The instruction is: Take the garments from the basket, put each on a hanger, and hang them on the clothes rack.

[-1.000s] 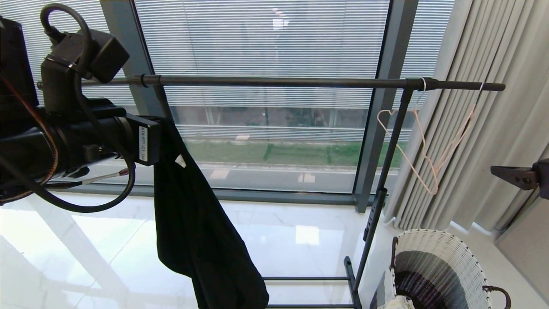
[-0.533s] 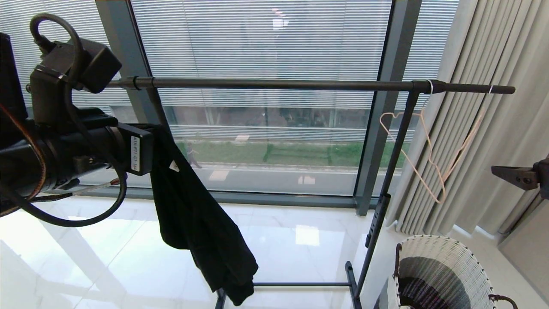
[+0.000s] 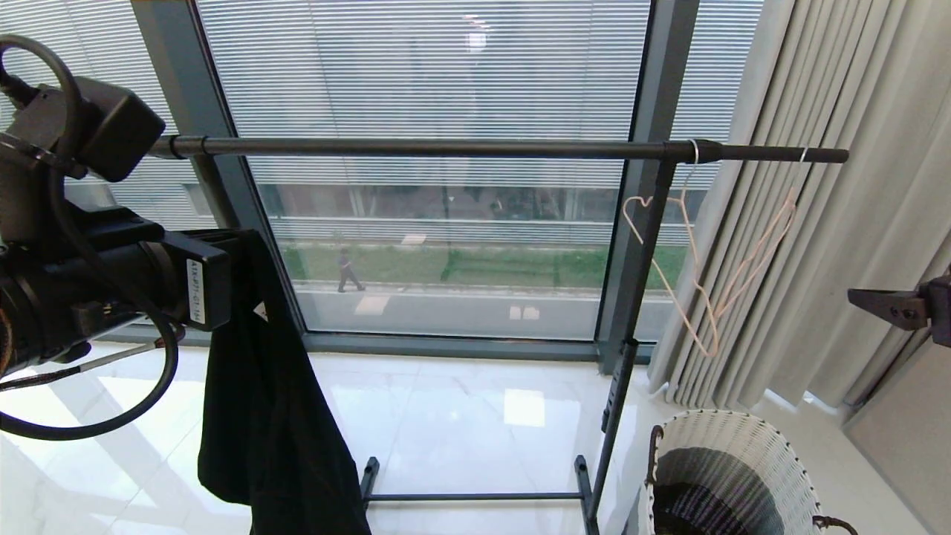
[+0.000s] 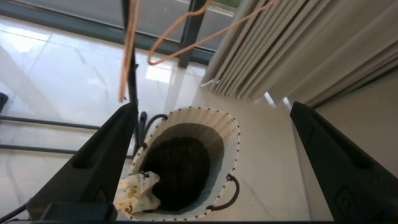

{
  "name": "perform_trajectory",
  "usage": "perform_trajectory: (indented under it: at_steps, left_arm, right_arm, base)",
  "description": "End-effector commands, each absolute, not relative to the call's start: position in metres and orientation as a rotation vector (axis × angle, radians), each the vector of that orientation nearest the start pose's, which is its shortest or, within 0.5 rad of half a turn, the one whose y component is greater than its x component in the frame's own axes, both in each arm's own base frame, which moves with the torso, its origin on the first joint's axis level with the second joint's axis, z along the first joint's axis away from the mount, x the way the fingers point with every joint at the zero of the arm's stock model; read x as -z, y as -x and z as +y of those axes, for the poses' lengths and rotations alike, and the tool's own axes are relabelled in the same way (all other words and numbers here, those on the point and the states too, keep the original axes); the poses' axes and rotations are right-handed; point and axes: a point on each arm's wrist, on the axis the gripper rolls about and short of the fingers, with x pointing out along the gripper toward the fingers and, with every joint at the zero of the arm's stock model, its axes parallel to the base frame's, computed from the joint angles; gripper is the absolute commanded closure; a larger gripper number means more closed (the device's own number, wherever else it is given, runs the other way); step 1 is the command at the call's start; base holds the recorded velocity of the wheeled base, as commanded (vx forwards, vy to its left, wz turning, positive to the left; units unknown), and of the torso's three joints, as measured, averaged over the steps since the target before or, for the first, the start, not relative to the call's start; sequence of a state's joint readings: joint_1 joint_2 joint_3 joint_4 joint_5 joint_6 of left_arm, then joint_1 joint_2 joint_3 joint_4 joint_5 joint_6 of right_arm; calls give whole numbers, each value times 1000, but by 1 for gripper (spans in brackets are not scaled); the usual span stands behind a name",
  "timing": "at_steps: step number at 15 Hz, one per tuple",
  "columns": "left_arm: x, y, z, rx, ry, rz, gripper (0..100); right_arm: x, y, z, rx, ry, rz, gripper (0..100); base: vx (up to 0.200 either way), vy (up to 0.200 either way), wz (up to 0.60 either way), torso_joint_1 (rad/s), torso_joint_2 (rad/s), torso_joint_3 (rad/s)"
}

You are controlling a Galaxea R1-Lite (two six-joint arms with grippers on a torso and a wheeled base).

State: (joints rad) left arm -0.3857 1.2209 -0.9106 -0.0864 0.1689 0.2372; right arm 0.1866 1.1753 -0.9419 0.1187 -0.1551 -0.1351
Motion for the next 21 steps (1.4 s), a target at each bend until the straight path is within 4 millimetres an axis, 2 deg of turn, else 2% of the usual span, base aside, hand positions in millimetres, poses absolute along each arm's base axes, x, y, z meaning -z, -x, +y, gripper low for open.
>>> perform_trajectory:
  at_steps: [1, 5, 13, 15, 16, 21]
  left_arm:
    - [-277, -174, -65, 234, -294, 192, 100]
    - [-276, -176, -57, 195, -291, 201, 100]
    - [-276, -175, -57, 192, -294, 199, 100]
    - [-273, -175, -57, 190, -298, 208, 100]
    - [-272, -173, -56, 189, -300, 210, 100]
    - [-272, -164, -52, 158, -299, 196, 100]
  right_arm:
    - [-274, -167, 29, -59, 195, 348, 0]
    - [-273, -169, 30, -65, 197, 353, 0]
    - [-270, -187, 33, -59, 193, 339, 0]
    - [-268, -195, 34, -53, 190, 335, 0]
    - [-264, -208, 35, -45, 189, 335, 0]
    - [-238, -246, 37, -28, 190, 404, 0]
  base:
    - [0, 0, 0, 0, 0, 0]
    - [0, 0, 0, 0, 0, 0]
    - [200, 0, 0, 7, 5, 5]
    - [100, 0, 0, 1, 4, 1]
    - [0, 0, 0, 0, 0, 0]
    - [0, 0, 0, 0, 0, 0]
